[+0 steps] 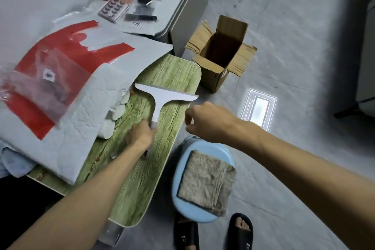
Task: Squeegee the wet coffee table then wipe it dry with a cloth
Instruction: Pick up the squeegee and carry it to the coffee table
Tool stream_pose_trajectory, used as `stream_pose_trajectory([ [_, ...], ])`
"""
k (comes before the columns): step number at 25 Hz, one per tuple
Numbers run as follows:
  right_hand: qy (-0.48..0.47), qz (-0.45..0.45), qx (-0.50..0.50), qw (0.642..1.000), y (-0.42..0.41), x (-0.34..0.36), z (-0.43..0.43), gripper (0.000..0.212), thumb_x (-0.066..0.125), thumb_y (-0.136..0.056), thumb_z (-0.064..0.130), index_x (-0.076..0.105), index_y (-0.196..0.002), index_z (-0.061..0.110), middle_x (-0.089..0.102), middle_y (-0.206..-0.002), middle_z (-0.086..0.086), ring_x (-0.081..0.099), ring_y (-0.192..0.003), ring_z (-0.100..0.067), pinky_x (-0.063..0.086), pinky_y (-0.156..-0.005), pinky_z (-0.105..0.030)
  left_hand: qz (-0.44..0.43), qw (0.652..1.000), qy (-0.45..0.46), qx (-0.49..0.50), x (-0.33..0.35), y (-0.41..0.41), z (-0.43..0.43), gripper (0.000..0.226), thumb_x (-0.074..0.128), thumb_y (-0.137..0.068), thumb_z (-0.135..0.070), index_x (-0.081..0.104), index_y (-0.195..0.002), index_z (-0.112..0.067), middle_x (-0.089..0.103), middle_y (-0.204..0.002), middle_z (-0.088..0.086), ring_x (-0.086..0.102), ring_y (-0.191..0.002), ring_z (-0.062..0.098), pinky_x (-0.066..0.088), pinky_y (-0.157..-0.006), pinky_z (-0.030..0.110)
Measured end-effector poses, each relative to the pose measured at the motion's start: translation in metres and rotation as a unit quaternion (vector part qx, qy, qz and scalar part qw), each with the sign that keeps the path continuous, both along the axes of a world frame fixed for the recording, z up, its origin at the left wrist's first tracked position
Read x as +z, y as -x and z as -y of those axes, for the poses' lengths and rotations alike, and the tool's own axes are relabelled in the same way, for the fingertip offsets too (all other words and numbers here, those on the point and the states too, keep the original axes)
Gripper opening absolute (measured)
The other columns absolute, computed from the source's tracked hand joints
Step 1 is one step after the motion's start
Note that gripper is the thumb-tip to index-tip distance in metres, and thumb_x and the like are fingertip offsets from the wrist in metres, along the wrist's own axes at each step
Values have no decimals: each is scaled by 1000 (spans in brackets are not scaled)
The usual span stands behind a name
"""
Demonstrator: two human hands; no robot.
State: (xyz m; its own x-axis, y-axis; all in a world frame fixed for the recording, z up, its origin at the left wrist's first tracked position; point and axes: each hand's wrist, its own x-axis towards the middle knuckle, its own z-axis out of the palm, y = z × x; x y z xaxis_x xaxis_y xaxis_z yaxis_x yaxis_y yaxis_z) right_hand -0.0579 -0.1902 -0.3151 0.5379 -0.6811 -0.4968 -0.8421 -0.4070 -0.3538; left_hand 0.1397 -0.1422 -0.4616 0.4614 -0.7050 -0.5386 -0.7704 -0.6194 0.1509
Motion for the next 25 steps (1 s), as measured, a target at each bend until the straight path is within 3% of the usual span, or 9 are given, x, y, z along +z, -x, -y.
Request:
stream_pose_trajectory([
  [4, -19, 6, -26, 999, 12, -16, -7, 18, 57, -90, 25, 66, -103, 15, 68, -100, -9, 63, -88, -29, 55, -74, -40, -57, 998, 11, -16, 0, 4, 7, 23, 60, -92, -36, 64, -91, -13, 63, -75, 1, 59, -63, 21, 46, -61, 29],
  [6, -41, 6, -43, 998, 22, -16, -11, 18, 58, -91, 26, 66, -103, 16, 69, -102, -8, 63, -90, -27, 56, -78, -42, -168, 985, 19, 14, 19, 14, 11, 24, 65, -89, -32, 64, -79, -10, 60, -61, 2, 55, -52, 17, 46, -55, 27],
  [9, -123, 65, -138, 981, 39, -1, -19, 18, 60, -93, 28, 67, -103, 15, 71, -98, -7, 62, -82, -20, 55, -81, -42, -385, 917, 7, 103, 73, 39, 7, 25, 69, -86, -20, 57, -68, -9, 52, -39, -5, 44, -31, 7, 35, -35, 19],
  [13, -155, 121, -225, 954, 62, 74, -35, 36, 56, -95, 42, 61, -113, 11, 70, -100, -9, 66, -86, -22, 54, -82, -42, -511, 851, -20, 121, 174, 89, 7, 15, 68, -87, -16, 58, -81, -7, 56, -49, -1, 44, -33, 6, 35, -35, 14],
  [17, -199, 201, -276, 918, 102, 177, -44, 48, 64, -89, 42, 50, -124, 12, 67, -86, -1, 64, -70, -10, 54, -71, -30, -558, 820, 22, 126, 286, 144, 19, 16, 69, -85, -11, 53, -82, -8, 55, -50, 2, 40, -32, 7, 33, -33, 15],
  [20, -194, 260, -305, 895, 137, 249, -35, 16, 66, -91, 23, 54, -102, 19, 62, -73, 2, 65, -64, -12, 56, -64, -27, -547, 831, 47, 88, 349, 186, 38, 20, 74, -81, -13, 54, -81, -11, 58, -55, 4, 41, -34, 7, 33, -34, 16],
  [22, -150, 288, -324, 889, 213, 319, -29, 13, 57, -91, 7, 52, -87, 18, 60, -73, -6, 67, -66, -23, 54, -61, -35, -545, 835, 53, 49, 423, 264, 52, 18, 74, -81, -21, 57, -81, -14, 61, -56, 2, 43, -37, 8, 34, -35, 16],
  [25, -128, 259, -330, 899, 241, 344, -11, 14, 42, -92, 3, 53, -98, 10, 65, -87, -16, 66, -65, -24, 47, -56, -34, -542, 838, 58, 24, 451, 296, 80, 31, 63, -88, -33, 67, -63, -15, 66, -56, -4, 47, -41, 7, 35, -37, 15],
])
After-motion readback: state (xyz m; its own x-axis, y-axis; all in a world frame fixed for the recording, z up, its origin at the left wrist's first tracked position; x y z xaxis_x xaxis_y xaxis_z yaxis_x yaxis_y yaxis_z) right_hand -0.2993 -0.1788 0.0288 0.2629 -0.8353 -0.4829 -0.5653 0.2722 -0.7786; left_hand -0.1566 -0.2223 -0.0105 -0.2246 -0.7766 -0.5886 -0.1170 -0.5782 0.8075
